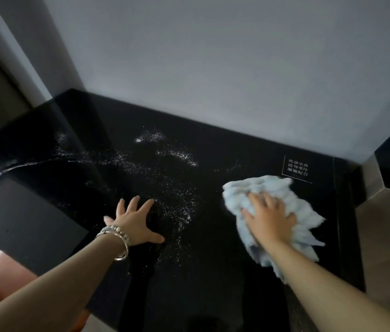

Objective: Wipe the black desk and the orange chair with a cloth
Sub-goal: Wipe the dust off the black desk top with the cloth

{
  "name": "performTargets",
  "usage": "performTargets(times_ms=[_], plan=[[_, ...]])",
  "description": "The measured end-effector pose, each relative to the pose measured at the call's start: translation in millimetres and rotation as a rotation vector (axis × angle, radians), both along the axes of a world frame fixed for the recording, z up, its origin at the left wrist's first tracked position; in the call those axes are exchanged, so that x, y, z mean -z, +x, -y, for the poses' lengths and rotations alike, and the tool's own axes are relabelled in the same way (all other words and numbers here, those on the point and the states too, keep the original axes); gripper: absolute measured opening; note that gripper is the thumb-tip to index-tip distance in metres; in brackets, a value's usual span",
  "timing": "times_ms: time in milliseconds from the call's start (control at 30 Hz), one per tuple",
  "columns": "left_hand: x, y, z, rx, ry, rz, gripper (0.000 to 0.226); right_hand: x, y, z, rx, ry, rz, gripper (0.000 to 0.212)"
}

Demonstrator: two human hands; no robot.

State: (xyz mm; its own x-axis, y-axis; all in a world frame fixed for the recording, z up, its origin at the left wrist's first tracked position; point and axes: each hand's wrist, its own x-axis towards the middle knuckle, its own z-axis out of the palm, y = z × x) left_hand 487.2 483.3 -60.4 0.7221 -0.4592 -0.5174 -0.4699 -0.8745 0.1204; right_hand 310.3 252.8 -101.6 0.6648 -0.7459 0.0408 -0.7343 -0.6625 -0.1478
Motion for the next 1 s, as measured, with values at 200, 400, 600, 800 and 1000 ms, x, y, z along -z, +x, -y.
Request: performTargets(times_ms=[200,400,600,800,1000], plan=[[16,19,6,-0.155,-0.031,-0.094,0.123,-7,15,-29,-0.053,0.103,-0.123,0.055],[26,14,9,-0.101,0.051,-0.054,0.135,-11,24,0,-0.145,0.121,-0.165,0.049],[25,14,8,-0.089,0.056,-0.032,0.134,-12,40,-38,-0.061,0.133,-0.122,0.052],[24,13,7,-0.084,0.061,-0.034,0.133,-1,23,-24,-0.338,0.049,-0.071,0.057],[18,12,7,-0.079,0.071,-0.045,0.131,-15,46,-28,0.119,0.217,-0.03,0.055]])
